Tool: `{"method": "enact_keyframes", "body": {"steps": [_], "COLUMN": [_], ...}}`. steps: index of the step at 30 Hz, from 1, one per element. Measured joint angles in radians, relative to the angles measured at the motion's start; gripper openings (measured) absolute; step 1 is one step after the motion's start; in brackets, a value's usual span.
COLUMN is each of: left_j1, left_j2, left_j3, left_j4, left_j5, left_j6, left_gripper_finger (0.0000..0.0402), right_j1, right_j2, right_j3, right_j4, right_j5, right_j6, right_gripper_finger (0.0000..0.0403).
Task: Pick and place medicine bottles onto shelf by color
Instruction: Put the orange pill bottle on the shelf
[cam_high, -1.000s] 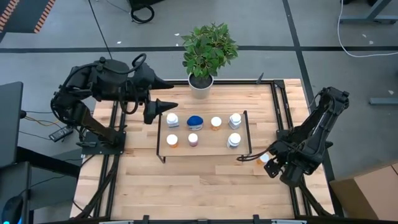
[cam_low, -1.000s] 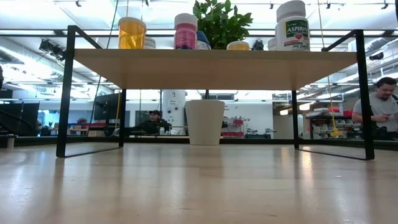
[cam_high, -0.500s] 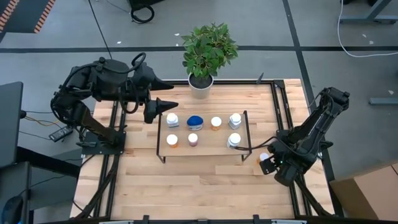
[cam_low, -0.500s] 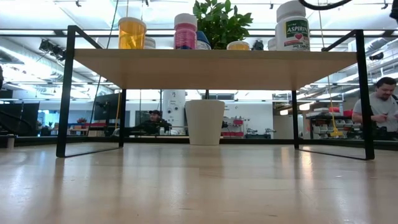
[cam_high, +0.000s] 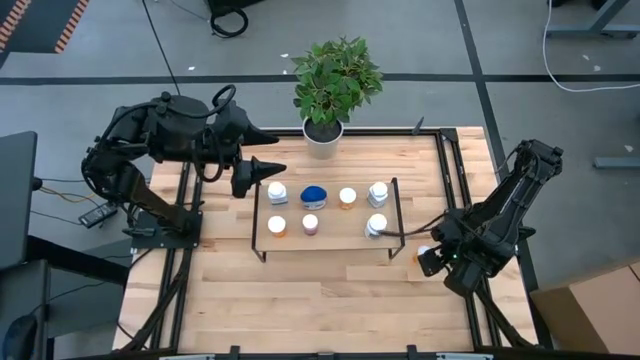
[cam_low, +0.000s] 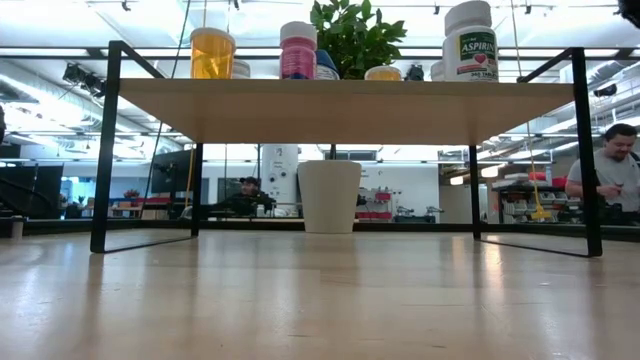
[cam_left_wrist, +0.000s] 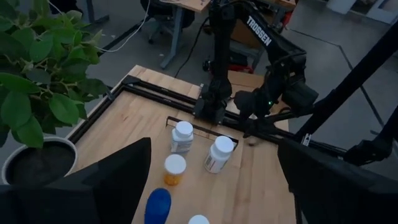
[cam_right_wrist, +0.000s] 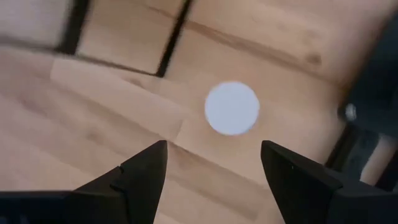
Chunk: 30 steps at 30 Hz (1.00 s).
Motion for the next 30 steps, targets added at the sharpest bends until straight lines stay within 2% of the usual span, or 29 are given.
{"method": "enact_keyframes", "body": {"steps": [5, 11, 24, 30], "left_j1": [0.0, 0.001, 0.001, 0.002], "left_j2": [0.0, 0.0, 0.002, 0.018], "left_j3": [0.0, 0.0, 0.0, 0.0], "left_j4": [0.0, 0.0, 0.0, -0.002], "left_j5": [0.0, 0.0, 0.0, 0.0], "left_j6": [0.05, 0.057, 0.042, 0.046], "left_gripper_finger": [0.0355, 0.0355, 0.0355, 0.0355], "right_j1": [-0.001, -0.001, -0.001, -0.001], "right_j2": [0.0, 0.001, 0.002, 0.002], "right_j3": [0.0, -0.017, -0.106, -0.106], "right_j4": [0.015, -0.008, 0.059, 0.103], "right_j5": [0.022, 0.025, 0.027, 0.093], "right_j6": [-0.31, -0.518, -0.659, -0.772], "right_gripper_finger": [0.0266, 0.0266, 0.0268, 0.0284]}}
